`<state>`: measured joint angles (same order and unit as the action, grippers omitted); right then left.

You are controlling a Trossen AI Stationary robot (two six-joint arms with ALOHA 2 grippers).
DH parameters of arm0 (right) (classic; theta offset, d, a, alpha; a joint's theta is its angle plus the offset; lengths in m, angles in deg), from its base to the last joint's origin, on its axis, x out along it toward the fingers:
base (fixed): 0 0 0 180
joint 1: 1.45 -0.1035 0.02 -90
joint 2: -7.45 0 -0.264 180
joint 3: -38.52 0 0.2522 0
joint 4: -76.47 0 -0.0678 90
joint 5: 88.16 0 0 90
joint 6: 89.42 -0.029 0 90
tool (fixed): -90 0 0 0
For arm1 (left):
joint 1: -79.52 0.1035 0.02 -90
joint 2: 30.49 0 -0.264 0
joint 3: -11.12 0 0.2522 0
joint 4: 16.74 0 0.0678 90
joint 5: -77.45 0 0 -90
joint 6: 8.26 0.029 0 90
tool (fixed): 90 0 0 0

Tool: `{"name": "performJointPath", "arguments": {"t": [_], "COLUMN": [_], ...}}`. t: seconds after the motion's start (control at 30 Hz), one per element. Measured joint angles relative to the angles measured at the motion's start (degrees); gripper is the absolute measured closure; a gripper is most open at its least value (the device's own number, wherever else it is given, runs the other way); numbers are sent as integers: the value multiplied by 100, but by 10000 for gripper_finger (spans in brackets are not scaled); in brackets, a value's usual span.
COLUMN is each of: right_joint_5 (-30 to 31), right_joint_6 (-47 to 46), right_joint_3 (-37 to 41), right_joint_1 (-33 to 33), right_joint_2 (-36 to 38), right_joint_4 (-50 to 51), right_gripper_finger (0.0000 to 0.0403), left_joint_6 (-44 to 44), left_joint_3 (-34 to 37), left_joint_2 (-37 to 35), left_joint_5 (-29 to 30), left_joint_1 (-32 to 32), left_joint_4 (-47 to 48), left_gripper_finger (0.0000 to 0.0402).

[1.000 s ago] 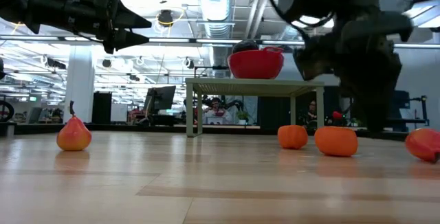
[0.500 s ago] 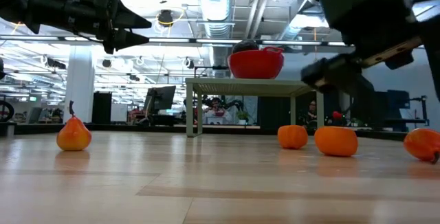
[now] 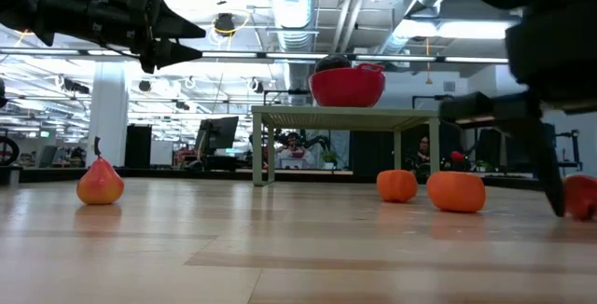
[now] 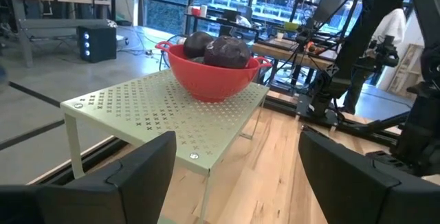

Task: Pick & Place Fruit
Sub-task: Put the right orange pear into the red strainer bowl on the shelf

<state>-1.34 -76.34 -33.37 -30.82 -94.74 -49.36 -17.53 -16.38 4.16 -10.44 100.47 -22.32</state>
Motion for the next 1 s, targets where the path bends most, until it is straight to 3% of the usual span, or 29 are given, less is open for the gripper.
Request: {"name": "performJointPath", "arguments": {"t": [0.33,0.57,0.8,1.0], "right_joint_5": [198,364,18,-39], "right_joint_6": [-243,-1551,-2927,-4011], "right_joint_3": [-72,-639,-1001,-983], "right_joint_1": [-57,169,541,992], "right_joint_2": [-228,-53,-43,111], "right_joint_4": [290,714,948,1785], "right_gripper_finger": [295,304,252,206], "left_joint_6": [-2,-2,-4,-4], "left_joint_3": [0,0,0,0], "left_joint_2": [0,0,0,0], "left_joint_5": [0,0,-35,-203], "left_joint_1": [0,0,1,0], "left_joint_4": [-3,-5,2,1], "left_gripper_finger": [101,101,101,101]}}
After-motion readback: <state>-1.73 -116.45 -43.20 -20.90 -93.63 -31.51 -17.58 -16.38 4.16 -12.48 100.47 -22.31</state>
